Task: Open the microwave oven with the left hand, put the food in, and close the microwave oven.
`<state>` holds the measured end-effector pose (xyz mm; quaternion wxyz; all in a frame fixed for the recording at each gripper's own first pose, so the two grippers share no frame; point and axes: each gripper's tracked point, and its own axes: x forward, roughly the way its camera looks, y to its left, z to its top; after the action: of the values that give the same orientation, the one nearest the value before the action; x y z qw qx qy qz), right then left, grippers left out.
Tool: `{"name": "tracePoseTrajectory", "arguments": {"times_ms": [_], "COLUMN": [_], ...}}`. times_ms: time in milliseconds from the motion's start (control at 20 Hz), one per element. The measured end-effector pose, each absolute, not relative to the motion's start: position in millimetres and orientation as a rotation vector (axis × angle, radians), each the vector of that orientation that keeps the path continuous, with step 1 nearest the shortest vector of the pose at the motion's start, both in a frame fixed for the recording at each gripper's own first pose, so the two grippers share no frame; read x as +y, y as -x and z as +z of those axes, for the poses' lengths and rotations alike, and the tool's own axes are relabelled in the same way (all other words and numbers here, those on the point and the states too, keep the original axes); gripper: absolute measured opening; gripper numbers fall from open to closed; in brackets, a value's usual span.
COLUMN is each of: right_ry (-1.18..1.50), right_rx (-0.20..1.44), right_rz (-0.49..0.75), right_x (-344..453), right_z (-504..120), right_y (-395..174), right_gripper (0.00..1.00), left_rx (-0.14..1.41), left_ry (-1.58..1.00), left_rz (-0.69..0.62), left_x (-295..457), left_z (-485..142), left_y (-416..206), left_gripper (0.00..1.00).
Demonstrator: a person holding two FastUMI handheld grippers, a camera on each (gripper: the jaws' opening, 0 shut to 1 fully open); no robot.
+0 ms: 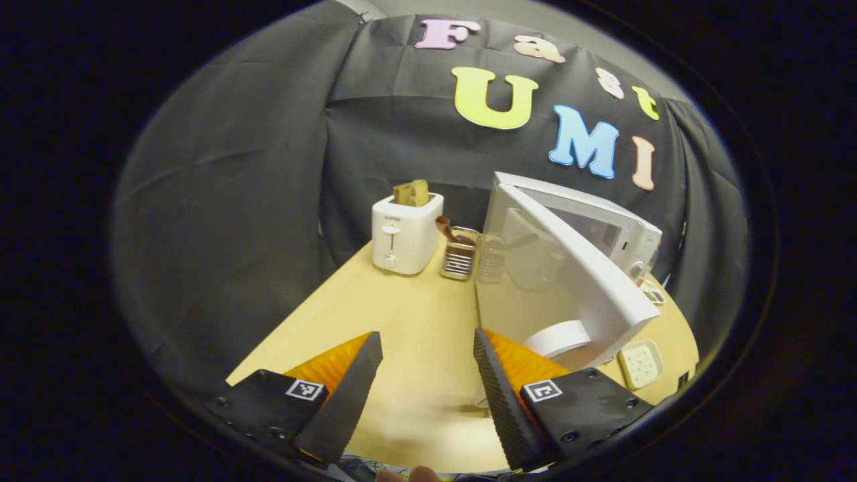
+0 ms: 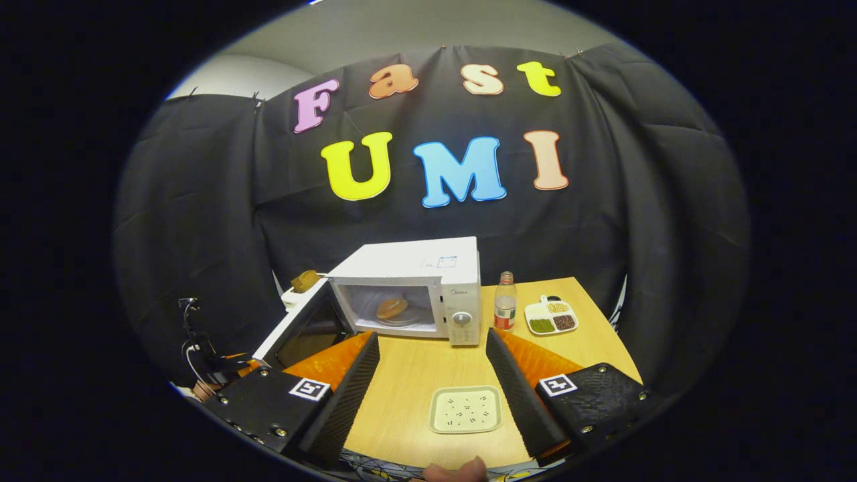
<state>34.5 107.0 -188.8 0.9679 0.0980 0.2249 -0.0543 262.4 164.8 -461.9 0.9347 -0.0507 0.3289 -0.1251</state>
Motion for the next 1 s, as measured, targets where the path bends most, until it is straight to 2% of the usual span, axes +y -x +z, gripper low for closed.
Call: {"name": "tracePoseTrajectory", "arguments": {"times_ms": [450, 500, 550, 600, 650, 750, 950, 1000], "right_ry": [-0.273, -0.271, -0.271, -0.273, -0.274, -0.275, -0.296, -0.304], "right_rx": [0.470, 0.475, 0.476, 0.467, 0.463, 0.471, 0.481, 0.483], "right_rz": [-0.292, -0.308, -0.326, -0.344, -0.363, -0.393, -0.437, -0.446], "right_x": [61, 53, 46, 39, 31, 20, 2, -1], "right_z": [-197, -198, -198, -196, -195, -200, -208, -209], "right_y": [-10, -9, -6, -6, -5, -1, -3, -4], "right_gripper": [0.98, 0.98, 0.98, 0.98, 0.98, 0.98, 0.98, 0.98], "left_rx": [0.665, 0.656, 0.652, 0.655, 0.658, 0.650, 0.637, 0.636], "left_ry": [0.108, 0.089, 0.084, 0.088, 0.086, 0.078, 0.051, 0.050], "left_rz": [-0.532, -0.537, -0.562, -0.582, -0.595, -0.620, -0.658, -0.663], "left_x": [-9, -21, -36, -50, -63, -86, -128, -135], "left_z": [-458, -459, -461, -462, -463, -464, -469, -470], "left_y": [-302, -306, -312, -316, -321, -333, -362, -368], "left_gripper": [0.93, 0.87, 0.87, 0.96, 0.97, 0.87, 0.95, 0.93]}}
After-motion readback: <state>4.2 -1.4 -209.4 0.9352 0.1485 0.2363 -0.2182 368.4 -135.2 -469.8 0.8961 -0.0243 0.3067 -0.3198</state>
